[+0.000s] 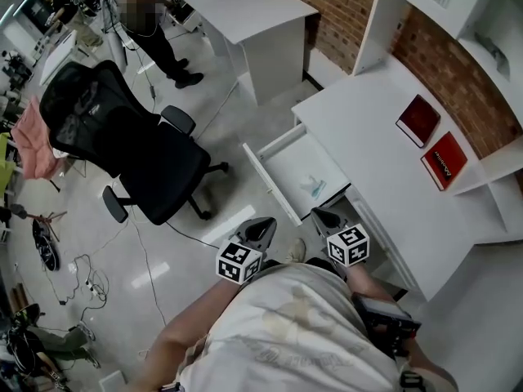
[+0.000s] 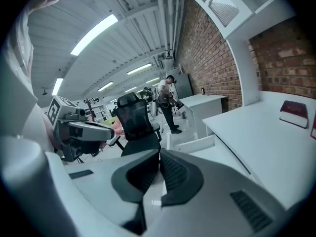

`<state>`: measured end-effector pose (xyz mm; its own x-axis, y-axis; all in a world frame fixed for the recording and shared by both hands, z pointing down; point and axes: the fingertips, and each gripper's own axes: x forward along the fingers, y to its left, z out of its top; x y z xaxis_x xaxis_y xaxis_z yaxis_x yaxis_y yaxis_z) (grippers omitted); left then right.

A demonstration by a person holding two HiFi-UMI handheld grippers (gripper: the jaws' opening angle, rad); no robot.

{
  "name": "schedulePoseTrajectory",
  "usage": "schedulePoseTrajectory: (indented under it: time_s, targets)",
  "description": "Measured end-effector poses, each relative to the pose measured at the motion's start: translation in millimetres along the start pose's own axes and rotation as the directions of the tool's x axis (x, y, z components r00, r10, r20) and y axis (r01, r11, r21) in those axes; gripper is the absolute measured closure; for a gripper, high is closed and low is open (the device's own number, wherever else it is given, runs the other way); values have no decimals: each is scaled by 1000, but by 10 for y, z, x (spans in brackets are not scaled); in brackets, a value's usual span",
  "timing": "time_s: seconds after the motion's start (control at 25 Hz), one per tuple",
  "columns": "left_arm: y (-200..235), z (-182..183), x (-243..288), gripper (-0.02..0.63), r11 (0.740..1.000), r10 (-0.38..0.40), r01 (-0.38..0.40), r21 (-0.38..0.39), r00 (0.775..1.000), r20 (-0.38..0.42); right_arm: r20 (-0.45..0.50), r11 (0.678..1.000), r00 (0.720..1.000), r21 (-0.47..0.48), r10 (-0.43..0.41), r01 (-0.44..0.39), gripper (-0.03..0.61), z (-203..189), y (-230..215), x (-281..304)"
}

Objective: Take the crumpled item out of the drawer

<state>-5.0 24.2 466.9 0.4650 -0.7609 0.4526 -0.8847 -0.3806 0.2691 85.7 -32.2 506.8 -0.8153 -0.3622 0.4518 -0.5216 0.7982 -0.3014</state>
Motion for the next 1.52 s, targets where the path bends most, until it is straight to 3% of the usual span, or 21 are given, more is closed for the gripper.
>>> schedulePoseTrajectory:
  time_s: [0.32, 0.68, 1.28, 1.52]
  targets:
    - [-26, 137, 217, 586, 999, 28, -28, 17, 1000, -5, -6, 999, 999, -8, 35, -35, 554, 113, -247, 158]
    - [-7, 115, 236, 586, 997, 80, -80, 8, 996, -32, -36, 999, 998, 2, 47, -47, 554, -62, -372, 184]
    - [-56, 144, 537, 586, 999, 33, -31, 32, 997, -63, -96, 999, 995, 27, -25, 27, 554, -326, -706, 177]
    - [47, 108, 631, 586, 1000, 23, -23, -3, 997, -72, -142, 999, 989, -2, -44, 44, 554, -332, -806, 304]
